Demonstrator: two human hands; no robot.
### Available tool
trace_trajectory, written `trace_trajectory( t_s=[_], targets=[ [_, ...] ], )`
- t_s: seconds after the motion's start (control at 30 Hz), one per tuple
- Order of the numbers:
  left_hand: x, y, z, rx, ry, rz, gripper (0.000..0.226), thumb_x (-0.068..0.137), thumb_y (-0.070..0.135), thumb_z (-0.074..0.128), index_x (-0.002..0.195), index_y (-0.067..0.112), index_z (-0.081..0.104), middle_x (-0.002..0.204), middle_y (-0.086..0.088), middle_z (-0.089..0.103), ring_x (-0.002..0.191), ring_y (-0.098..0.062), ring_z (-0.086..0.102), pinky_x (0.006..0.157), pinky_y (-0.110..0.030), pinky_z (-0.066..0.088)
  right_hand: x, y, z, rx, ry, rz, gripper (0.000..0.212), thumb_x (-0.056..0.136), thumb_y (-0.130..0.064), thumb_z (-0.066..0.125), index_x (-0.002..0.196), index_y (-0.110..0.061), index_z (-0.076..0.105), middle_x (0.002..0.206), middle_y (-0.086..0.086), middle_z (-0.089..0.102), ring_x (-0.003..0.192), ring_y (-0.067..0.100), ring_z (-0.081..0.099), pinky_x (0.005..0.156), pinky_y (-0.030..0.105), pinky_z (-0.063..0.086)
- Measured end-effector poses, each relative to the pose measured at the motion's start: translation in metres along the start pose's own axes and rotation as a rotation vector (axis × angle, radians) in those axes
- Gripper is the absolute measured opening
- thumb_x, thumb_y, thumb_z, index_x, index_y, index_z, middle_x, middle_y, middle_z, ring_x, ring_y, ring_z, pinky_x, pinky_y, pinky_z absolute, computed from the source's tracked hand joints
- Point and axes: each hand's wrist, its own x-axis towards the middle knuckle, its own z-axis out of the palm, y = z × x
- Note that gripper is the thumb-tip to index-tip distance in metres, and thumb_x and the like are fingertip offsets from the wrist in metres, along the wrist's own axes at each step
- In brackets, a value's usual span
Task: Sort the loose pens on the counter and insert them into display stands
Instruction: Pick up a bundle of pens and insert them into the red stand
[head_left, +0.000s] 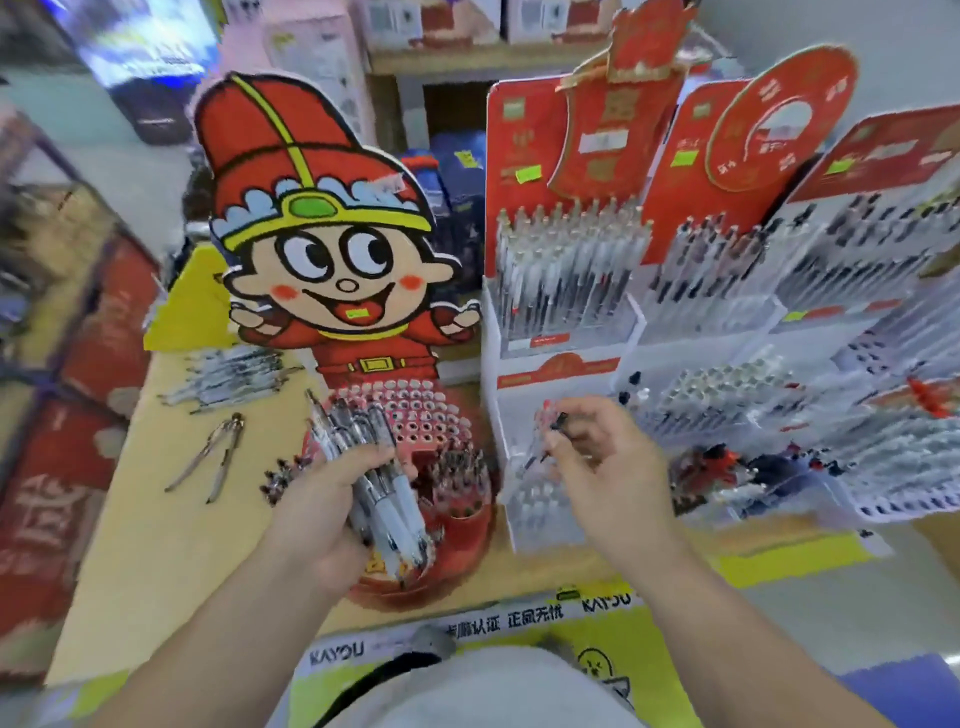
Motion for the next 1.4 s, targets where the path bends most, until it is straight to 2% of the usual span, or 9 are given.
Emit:
trace_trajectory(
  t_s=[0.1, 0.17, 0.27, 0.4, 0.67, 0.77, 1.07, 1.2, 1.4],
  targets=[
    [-0.006, -0.013, 0.0, -0.096, 0.102, 0.023, 0.036, 0.095, 0.013, 0.065, 0.129, 0.001, 0.062, 0.084, -0.012, 0.077, 0.064, -0.021, 0.073, 0.053, -0.032, 0.057, 0.012, 0.006, -0.002, -0.077, -0.111, -0.061, 0.021, 0.094, -0.017, 0.069, 0.105, -0.032, 0.061, 0.096, -0.01, 0.07, 0.088, 0.005, 0.066, 0.083, 0.037, 0.057],
    [-0.011, -0.022, -0.001, -0.128, 0.146, 0.035, 0.037, 0.095, 0.012, 0.065, 0.128, -0.002, 0.062, 0.083, -0.013, 0.076, 0.061, -0.018, 0.072, 0.05, -0.03, 0.057, 0.016, 0.009, -0.001, -0.11, -0.179, -0.097, 0.028, 0.093, -0.018, 0.07, 0.098, -0.042, 0.056, 0.093, -0.017, 0.067, 0.088, 0.001, 0.065, 0.083, 0.033, 0.056],
    [-0.021, -0.032, -0.001, -0.151, 0.178, 0.05, 0.037, 0.095, 0.011, 0.064, 0.127, -0.006, 0.061, 0.082, -0.013, 0.074, 0.058, -0.016, 0.07, 0.047, -0.028, 0.055, 0.018, 0.017, 0.004, -0.173, -0.255, -0.119, 0.028, 0.092, -0.021, 0.071, 0.09, -0.043, 0.054, 0.088, -0.019, 0.067, 0.086, 0.001, 0.065, 0.08, 0.035, 0.057],
    [-0.025, -0.036, -0.011, -0.189, 0.182, 0.055, 0.04, 0.093, 0.008, 0.064, 0.13, -0.007, 0.058, 0.089, -0.017, 0.071, 0.059, -0.019, 0.069, 0.046, -0.028, 0.054, 0.02, 0.022, 0.016, -0.292, -0.303, -0.169, 0.019, 0.092, -0.022, 0.071, 0.096, -0.036, 0.059, 0.085, -0.021, 0.064, 0.082, -0.003, 0.063, 0.076, 0.032, 0.057],
    [0.002, -0.02, -0.039, -0.121, 0.067, 0.037, 0.038, 0.09, 0.014, 0.068, 0.123, -0.004, 0.064, 0.084, -0.014, 0.075, 0.062, -0.021, 0.07, 0.066, -0.037, 0.045, 0.009, 0.027, 0.042, -0.493, -0.256, -0.191, 0.013, 0.089, -0.022, 0.074, 0.098, -0.024, 0.065, 0.08, -0.012, 0.068, 0.073, 0.008, 0.065, 0.07, 0.036, 0.057],
    [0.012, -0.017, -0.041, -0.122, 0.011, 0.024, 0.04, 0.09, 0.01, 0.067, 0.127, -0.005, 0.061, 0.092, -0.014, 0.075, 0.073, -0.019, 0.074, 0.057, -0.032, 0.057, 0.007, 0.031, 0.051, -0.497, -0.207, -0.131, 0.016, 0.087, -0.023, 0.077, 0.098, -0.023, 0.065, 0.079, -0.01, 0.068, 0.074, 0.008, 0.065, 0.071, 0.032, 0.056],
    [0.022, -0.016, -0.048, -0.046, -0.08, -0.028, 0.034, 0.091, 0.006, 0.067, 0.124, -0.002, 0.064, 0.099, -0.017, 0.075, 0.07, -0.021, 0.072, 0.054, -0.03, 0.055, -0.004, 0.035, 0.065, -0.558, -0.138, -0.035, 0.018, 0.086, -0.03, 0.078, 0.089, -0.025, 0.061, 0.073, -0.011, 0.061, 0.071, 0.011, 0.061, 0.065, 0.032, 0.052],
    [0.022, -0.016, -0.046, -0.046, -0.1, -0.033, 0.035, 0.091, 0.006, 0.067, 0.124, -0.003, 0.064, 0.093, -0.015, 0.074, 0.067, -0.019, 0.071, 0.051, -0.027, 0.054, -0.004, 0.035, 0.066, -0.571, -0.144, -0.036, 0.027, 0.086, -0.027, 0.079, 0.085, -0.029, 0.052, 0.068, -0.018, 0.053, 0.067, 0.005, 0.055, 0.061, 0.024, 0.044],
    [0.022, -0.017, -0.042, -0.056, -0.133, -0.053, 0.035, 0.091, 0.004, 0.066, 0.125, -0.001, 0.063, 0.09, -0.013, 0.073, 0.067, -0.018, 0.071, 0.05, -0.029, 0.054, -0.003, 0.036, 0.075, -0.6, -0.172, -0.074, 0.017, 0.083, -0.022, 0.081, 0.085, -0.017, 0.065, 0.076, -0.012, 0.053, 0.067, 0.0, 0.051, 0.061, 0.015, 0.039]
  ],
)
